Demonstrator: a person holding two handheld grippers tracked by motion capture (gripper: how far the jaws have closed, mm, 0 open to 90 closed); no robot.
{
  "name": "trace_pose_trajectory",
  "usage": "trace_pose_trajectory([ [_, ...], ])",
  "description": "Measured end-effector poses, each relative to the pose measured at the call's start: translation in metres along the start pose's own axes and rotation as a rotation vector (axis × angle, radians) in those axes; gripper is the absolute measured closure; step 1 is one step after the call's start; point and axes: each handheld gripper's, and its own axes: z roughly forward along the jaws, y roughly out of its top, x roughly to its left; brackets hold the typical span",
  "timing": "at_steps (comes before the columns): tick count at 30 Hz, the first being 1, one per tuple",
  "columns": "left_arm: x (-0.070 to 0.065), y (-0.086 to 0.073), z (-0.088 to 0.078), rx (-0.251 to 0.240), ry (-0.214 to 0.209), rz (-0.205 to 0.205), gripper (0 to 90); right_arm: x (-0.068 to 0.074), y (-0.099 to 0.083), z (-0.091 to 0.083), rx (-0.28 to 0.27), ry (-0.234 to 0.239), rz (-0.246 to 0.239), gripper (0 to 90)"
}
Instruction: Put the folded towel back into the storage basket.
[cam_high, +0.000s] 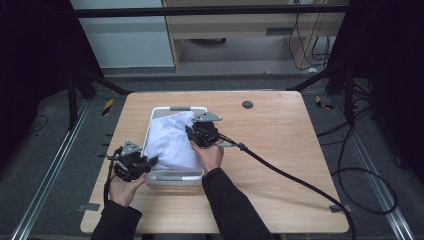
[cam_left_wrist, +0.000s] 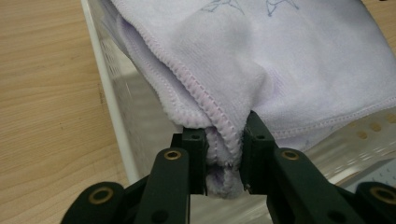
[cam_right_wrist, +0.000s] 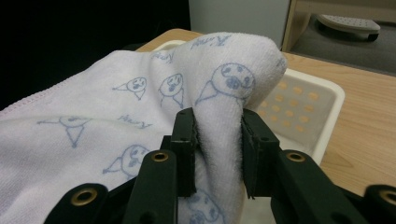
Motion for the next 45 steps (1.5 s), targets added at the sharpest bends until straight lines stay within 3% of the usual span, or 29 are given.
trace_pose_trajectory([
  [10, 0.003, -0.002, 0.010, 0.029, 0.010, 0.002, 73.6, -0.001, -0.007, 0.009, 0.030, -0.009, 0.006, 69.2],
  [14, 0.003, -0.003, 0.016, 0.054, 0.030, 0.013, 69.9, -0.003, -0.011, 0.014, 0.053, -0.028, -0.002, 62.6],
  [19, 0.003, -0.002, 0.013, 0.029, 0.042, 0.005, 62.3, -0.006, -0.010, 0.012, 0.041, -0.056, -0.034, 52.0],
  [24, 0.003, 0.000, 0.008, 0.007, 0.056, 0.002, 59.2, -0.008, -0.005, 0.004, 0.025, -0.059, -0.032, 51.6],
  [33, 0.008, 0.007, -0.014, -0.082, 0.037, -0.027, 55.0, -0.017, 0.001, -0.018, -0.003, -0.052, -0.036, 42.9],
  [37, 0.013, 0.010, -0.027, -0.122, 0.023, -0.037, 51.1, -0.028, 0.002, -0.034, -0.014, -0.038, -0.020, 36.4],
  [38, 0.017, 0.010, -0.031, -0.137, 0.021, -0.044, 49.8, -0.035, 0.002, -0.046, -0.019, -0.038, -0.021, 32.7],
  [45, 0.028, 0.008, -0.035, -0.148, 0.030, -0.057, 40.3, -0.056, -0.003, -0.079, -0.021, -0.039, -0.015, 23.9],
])
